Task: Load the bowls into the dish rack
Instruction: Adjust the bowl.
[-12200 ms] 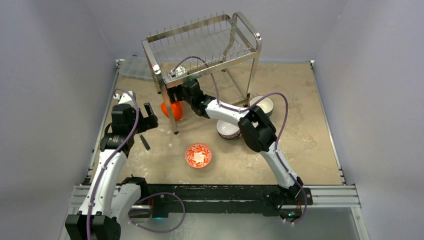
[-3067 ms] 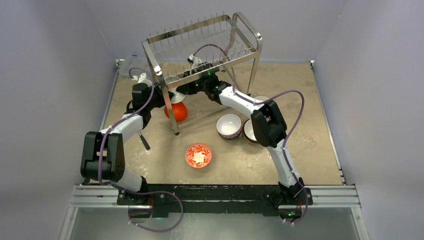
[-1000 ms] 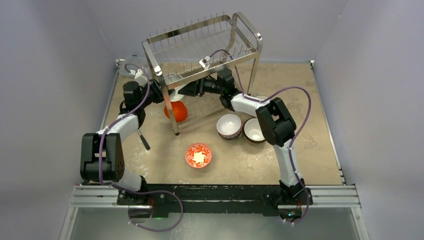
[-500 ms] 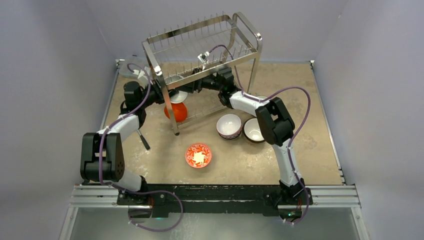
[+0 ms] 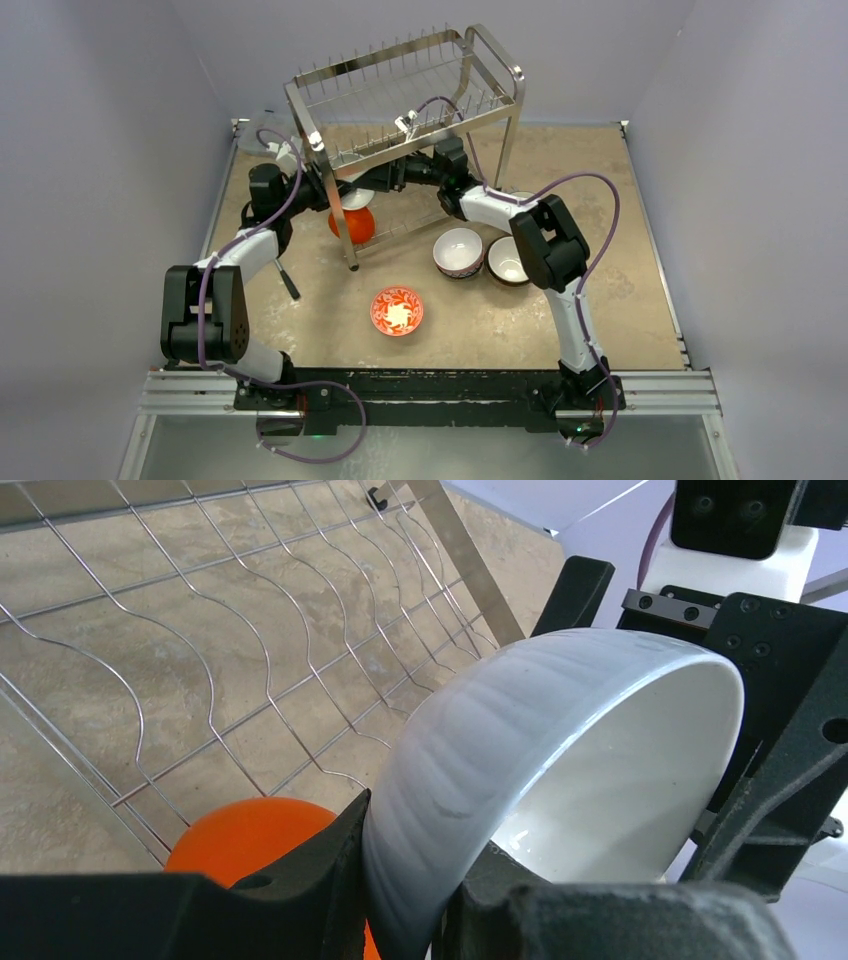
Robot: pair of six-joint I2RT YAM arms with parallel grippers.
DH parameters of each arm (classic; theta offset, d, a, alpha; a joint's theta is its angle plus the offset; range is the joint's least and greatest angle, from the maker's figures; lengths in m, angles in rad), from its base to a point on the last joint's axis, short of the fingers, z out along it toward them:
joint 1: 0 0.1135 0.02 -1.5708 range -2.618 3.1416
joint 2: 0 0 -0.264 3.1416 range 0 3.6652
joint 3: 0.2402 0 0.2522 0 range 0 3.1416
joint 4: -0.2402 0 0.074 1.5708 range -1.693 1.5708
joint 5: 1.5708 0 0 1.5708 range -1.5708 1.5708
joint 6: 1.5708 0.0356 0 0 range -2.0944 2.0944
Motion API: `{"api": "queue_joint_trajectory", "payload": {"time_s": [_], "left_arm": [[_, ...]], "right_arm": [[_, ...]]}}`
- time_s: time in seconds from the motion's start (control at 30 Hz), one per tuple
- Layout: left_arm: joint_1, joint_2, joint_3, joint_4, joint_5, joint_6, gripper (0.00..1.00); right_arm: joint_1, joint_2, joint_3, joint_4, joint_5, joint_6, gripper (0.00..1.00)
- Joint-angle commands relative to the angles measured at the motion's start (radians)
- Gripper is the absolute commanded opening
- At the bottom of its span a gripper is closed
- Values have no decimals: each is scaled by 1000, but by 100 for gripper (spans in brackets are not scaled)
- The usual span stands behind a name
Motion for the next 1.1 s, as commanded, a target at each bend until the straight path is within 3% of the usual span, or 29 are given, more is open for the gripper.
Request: {"api": "queue_joint_trajectory", "payload": {"time_s": [0.0,0.07,0.2,0.23,0.37,0.47,0.63,0.73,1.07], "left_arm": [[-2,-26,41,50,-2,22,0],[-2,-25,41,52,-2,21,0],[-1,-29,42,47,3,21,0],[0,-33,43,42,0,21,2],[0,-64,48,-9,-34,35,25],[0,-103,50,-75,-95,63,50],[0,-169,42,-233,-257,98,81],[1,-211,35,-323,-351,122,88],[1,-304,62,-571,-539,221,93]], "right_arm": [[10,-58,-7,77,-62,58,76],[10,-55,-11,87,-69,67,61],[9,-57,-17,108,-69,80,5],[9,-58,-18,105,-65,77,0],[10,-60,-1,42,-58,36,0],[8,-68,29,-103,0,-50,0],[7,-80,75,-326,150,-178,0],[6,-77,100,-398,228,-219,0],[7,-28,202,-530,390,-297,0]]}}
